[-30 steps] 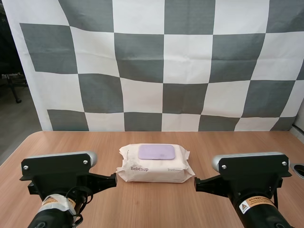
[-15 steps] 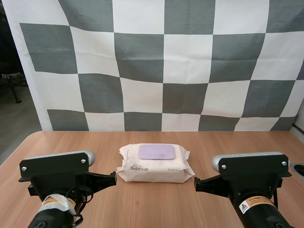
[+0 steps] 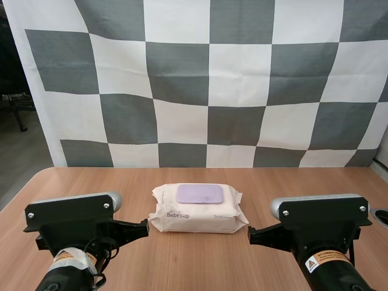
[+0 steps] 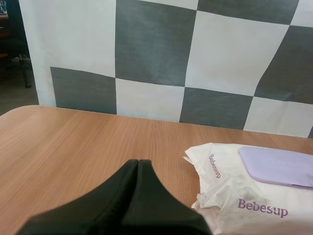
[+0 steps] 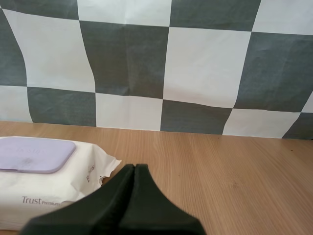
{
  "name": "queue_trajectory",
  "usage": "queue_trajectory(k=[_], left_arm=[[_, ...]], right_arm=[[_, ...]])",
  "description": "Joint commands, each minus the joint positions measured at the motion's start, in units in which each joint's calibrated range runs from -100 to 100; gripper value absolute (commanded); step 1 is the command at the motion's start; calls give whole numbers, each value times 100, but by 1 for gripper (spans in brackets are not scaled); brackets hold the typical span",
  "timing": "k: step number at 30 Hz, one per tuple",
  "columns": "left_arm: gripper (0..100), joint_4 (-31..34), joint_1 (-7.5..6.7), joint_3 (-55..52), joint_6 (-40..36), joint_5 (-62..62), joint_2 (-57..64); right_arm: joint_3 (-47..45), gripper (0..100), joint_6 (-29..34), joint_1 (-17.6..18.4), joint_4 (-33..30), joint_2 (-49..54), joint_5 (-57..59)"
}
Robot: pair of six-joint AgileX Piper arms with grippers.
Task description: Open the wet wipes lid
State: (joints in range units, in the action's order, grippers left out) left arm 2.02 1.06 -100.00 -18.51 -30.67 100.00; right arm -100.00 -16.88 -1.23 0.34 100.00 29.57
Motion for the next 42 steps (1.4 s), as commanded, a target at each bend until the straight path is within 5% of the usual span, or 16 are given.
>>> queue_trajectory(k=[1,8,20,25,32,36,42], left_arm=[[0,7,3,0,-4,8,0],[0,-202,2,0,-4,314,0],[0,305,2,0,359,5824,0],[0,305,2,0,373,8258,0],[0,911,2,83,373,11419,0],[0,1072,2,755,373,11131,0],[0,981,2,2166,59,7816,0]], right_arm=[[0,0,3,-4,68,0,8],[0,0,3,-4,452,0,8],[0,0,3,-4,584,0,-272],[0,0,3,-4,491,0,-2910],[0,0,3,-4,491,0,-8565],[0,0,3,-4,491,0,-10321],[0,0,-233,-4,491,0,-10526]])
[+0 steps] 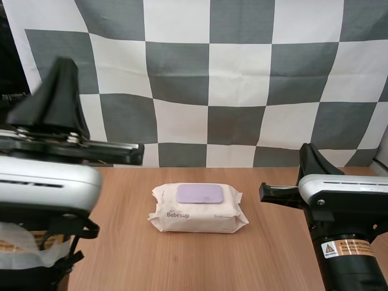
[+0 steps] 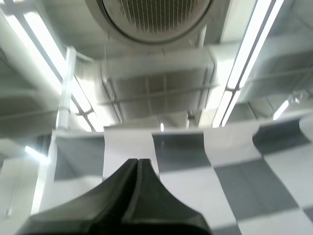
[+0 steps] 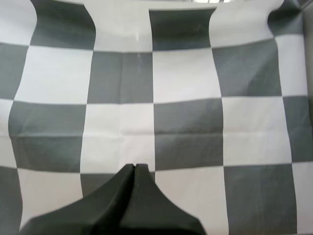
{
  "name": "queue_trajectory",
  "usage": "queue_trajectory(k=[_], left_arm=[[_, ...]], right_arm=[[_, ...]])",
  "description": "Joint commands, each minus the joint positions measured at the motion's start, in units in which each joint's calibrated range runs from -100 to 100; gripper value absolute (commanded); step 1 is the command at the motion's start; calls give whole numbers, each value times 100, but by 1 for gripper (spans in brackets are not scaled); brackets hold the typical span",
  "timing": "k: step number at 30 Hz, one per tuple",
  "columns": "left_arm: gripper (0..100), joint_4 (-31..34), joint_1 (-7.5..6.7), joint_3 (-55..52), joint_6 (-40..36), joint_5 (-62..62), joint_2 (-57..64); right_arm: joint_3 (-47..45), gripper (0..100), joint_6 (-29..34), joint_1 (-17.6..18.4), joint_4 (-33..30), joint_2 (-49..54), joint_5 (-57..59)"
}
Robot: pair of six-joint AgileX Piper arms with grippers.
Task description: Open the wet wipes lid
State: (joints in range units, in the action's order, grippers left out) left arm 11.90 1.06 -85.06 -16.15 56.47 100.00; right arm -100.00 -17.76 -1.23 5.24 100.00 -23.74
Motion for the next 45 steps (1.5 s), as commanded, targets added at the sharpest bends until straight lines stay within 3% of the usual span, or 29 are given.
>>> queue_trajectory(k=[1,4,7,10,14,17,22,26,31,36,45], left_arm=[[0,-6,2,922,-281,-1517,-31],[0,-6,2,1594,-371,-3000,-173],[0,-6,2,2150,-362,-4009,-425],[0,228,2,2568,-317,-5071,-744],[0,256,-20,2831,-217,-7090,-1253],[0,170,-20,2831,490,-8368,-1662],[0,-626,-20,2818,2652,-10194,-2402],[0,-1417,-20,2818,3910,-11447,-3035],[0,-1438,-20,2818,4724,-11841,-3778],[0,-1438,-20,2818,4799,-11824,-4245],[0,-1088,-3,2818,4687,-11164,-4452]], right_arm=[[0,0,-201,-4,0,0,-5006],[432,0,-201,-4,0,0,-3477],[1404,0,-181,-4,-186,0,-112],[2402,0,-148,-4,-284,-228,2436],[3221,0,-539,-4,-635,-791,3809],[3563,0,-1374,-4,-637,-1141,5370],[3676,0,-2813,-4,-601,-1684,7915],[3680,0,-2957,-4,-737,-1756,8622],[3680,0,-2957,-11,-1677,-1772,8643],[3680,0,-2966,-2,-2134,-2524,8245],[3680,0,-2966,-2,-2100,-4742,7421]])
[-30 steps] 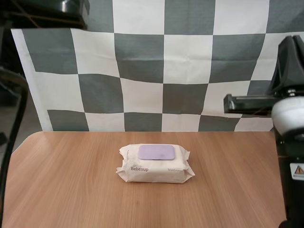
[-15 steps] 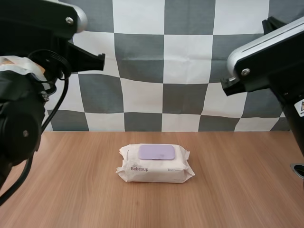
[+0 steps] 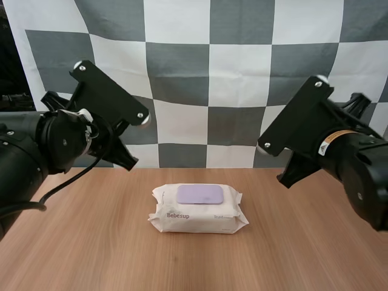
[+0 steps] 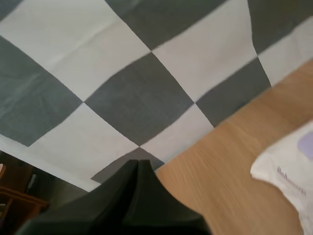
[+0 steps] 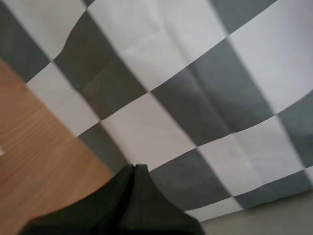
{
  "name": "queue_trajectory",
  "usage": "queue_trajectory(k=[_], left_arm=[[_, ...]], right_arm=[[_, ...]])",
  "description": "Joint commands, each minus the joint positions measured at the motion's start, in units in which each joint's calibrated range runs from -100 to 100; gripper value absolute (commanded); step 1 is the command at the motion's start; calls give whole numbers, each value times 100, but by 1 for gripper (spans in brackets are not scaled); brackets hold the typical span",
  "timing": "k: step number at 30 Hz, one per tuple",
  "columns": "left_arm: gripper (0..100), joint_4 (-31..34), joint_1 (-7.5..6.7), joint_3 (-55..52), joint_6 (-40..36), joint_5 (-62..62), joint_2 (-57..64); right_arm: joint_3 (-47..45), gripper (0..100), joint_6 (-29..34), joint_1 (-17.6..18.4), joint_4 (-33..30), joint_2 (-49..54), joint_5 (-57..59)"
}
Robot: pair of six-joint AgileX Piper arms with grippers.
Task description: Open the wet wipes lid
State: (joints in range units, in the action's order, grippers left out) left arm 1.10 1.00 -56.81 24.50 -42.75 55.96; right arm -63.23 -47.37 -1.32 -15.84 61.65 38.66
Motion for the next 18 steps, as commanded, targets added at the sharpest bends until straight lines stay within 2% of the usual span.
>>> queue_trajectory(k=[1,6,11,14,16,18], left_arm=[[0,-54,11,-8,493,-1239,-131],[0,-909,11,-8,462,-1427,-713],[0,-1596,52,-8,918,-1508,-1022],[0,-2543,263,-8,1689,-1902,-1140],[0,-3157,454,-8,2145,-2480,-1207],[0,-3848,715,-49,2597,-3031,-1373]], right_arm=[[3,0,-4,6,24,-992,1134],[3,0,-4,6,220,-1028,1112],[3,0,-4,6,230,-1028,1449],[3,0,-4,6,230,-1028,1505],[3,0,-4,6,261,-1028,1342],[3,0,-157,6,291,-1028,1149]])
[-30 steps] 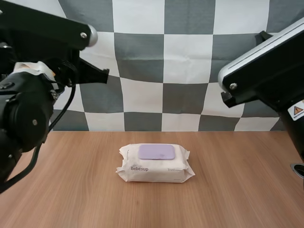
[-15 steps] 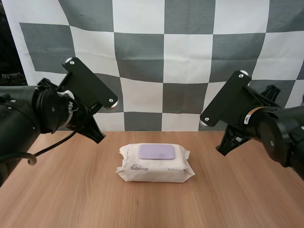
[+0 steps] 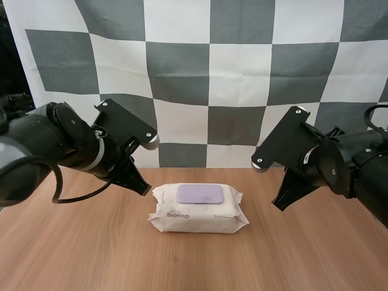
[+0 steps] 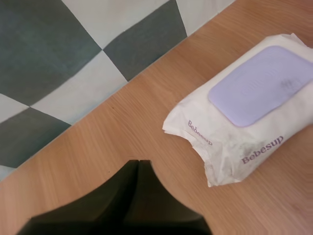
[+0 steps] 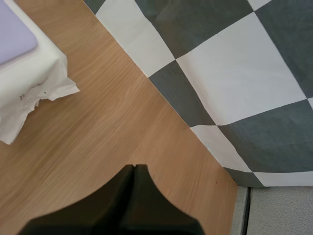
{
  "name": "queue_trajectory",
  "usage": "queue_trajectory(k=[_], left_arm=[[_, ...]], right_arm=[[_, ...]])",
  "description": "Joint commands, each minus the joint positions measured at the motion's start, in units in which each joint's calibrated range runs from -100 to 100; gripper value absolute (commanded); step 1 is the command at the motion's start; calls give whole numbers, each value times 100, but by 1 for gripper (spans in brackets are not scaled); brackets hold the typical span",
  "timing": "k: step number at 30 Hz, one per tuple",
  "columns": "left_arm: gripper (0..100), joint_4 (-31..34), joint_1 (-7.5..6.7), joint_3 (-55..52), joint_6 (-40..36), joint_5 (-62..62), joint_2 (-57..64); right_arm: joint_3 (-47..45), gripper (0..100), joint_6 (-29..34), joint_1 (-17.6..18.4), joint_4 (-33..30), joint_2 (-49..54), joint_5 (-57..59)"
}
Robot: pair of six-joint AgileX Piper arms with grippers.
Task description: Open the wet wipes lid
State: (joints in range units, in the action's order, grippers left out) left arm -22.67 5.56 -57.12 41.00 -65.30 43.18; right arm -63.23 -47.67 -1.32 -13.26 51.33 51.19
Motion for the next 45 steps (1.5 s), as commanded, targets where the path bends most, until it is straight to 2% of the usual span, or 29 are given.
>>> queue_trajectory(k=[1,3,6,9,19,31,34,38,43,45], left_arm=[[0,-1740,396,-18,1241,-1178,-225],[0,-2083,679,-18,1590,-2021,-561],[0,-2430,1030,-18,2080,-3470,-1091],[0,-2556,1221,-18,2506,-3470,-1512],[0,-2593,1237,-33,2970,-3470,-2517],[0,-2645,1237,-33,3591,-3470,-3506],[3,-2748,1228,-33,3661,-3470,-3713],[19,-2848,1220,-33,3812,-3470,-3872],[57,-2975,1220,-33,4036,-3470,-3896],[65,-3065,1220,-33,4049,-3470,-3896]], right_arm=[[3,0,-257,6,67,-7,-138],[3,0,-479,6,150,-7,-138],[3,0,-658,6,370,-7,-172],[3,0,-876,6,748,-7,-231],[3,0,-909,6,1062,-7,-196],[3,0,-1314,6,1507,-7,-178],[3,0,-1314,6,1507,-7,-178],[3,0,-1314,6,1507,-7,-178],[3,0,-1314,6,1507,-7,-178],[3,0,-1382,6,1511,-7,-159]])
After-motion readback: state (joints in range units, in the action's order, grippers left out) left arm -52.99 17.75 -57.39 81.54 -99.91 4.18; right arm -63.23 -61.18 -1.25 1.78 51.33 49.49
